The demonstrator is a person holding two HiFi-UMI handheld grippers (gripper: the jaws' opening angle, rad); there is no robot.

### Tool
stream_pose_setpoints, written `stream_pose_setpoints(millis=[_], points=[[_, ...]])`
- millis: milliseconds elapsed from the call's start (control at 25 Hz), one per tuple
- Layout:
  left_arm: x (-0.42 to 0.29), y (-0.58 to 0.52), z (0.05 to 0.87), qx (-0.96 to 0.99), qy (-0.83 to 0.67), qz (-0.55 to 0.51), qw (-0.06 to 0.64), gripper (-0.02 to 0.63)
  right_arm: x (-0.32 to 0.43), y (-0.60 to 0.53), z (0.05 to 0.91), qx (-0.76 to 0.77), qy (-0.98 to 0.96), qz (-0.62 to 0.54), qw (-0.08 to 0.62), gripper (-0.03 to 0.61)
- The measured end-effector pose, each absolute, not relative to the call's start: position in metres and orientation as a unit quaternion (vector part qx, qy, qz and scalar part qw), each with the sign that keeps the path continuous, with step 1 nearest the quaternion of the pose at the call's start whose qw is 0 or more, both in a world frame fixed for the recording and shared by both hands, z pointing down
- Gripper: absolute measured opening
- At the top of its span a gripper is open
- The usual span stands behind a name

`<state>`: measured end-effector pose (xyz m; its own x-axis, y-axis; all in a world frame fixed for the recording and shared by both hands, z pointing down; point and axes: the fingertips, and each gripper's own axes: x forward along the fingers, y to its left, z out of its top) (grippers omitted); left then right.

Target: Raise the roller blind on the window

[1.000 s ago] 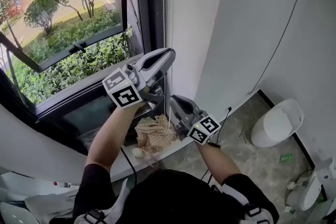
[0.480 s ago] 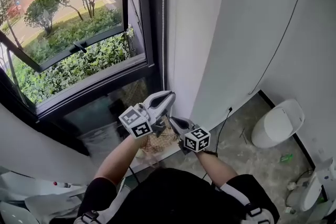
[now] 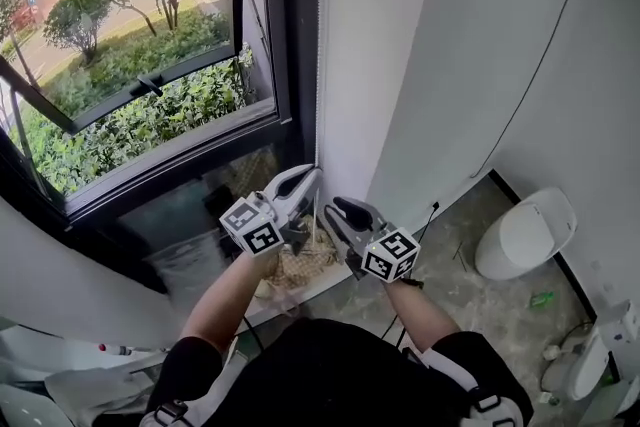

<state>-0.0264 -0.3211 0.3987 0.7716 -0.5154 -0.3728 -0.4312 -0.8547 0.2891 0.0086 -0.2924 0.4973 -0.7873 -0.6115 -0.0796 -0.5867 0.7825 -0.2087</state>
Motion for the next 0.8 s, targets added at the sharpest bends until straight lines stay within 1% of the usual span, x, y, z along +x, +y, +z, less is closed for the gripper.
stream_pose_setpoints(millis=[200, 280, 400, 480, 600, 800], points=[[-0.027, -0.317, 0.399, 0.937, -0.25, -0.224, 0.092, 0.014, 0.026, -0.294, 0.42, -0.331, 0.929, -0.058, 0.155, 0.082], [-0.032, -0.316, 0.401, 0.934, -0.254, -0.231, 0.096, 0.014, 0.025, -0.294, 0.388, -0.329, 0.924, -0.064, 0.186, 0.04], [-0.04, -0.316, 0.403, 0.931, -0.258, -0.238, 0.103, 0.014, 0.012, -0.294, 0.34, -0.302, 0.924, -0.053, 0.227, 0.041], [-0.041, -0.313, 0.403, 0.932, -0.256, -0.235, 0.102, 0.014, -0.001, -0.297, 0.312, -0.295, 0.927, -0.026, 0.23, 0.049], [-0.043, -0.309, 0.402, 0.933, -0.257, -0.233, 0.101, 0.014, -0.021, -0.305, 0.273, -0.297, 0.929, 0.009, 0.222, 0.076], [-0.046, -0.304, 0.403, 0.933, -0.256, -0.23, 0.101, 0.014, -0.04, -0.316, 0.232, -0.297, 0.927, 0.049, 0.222, 0.08]])
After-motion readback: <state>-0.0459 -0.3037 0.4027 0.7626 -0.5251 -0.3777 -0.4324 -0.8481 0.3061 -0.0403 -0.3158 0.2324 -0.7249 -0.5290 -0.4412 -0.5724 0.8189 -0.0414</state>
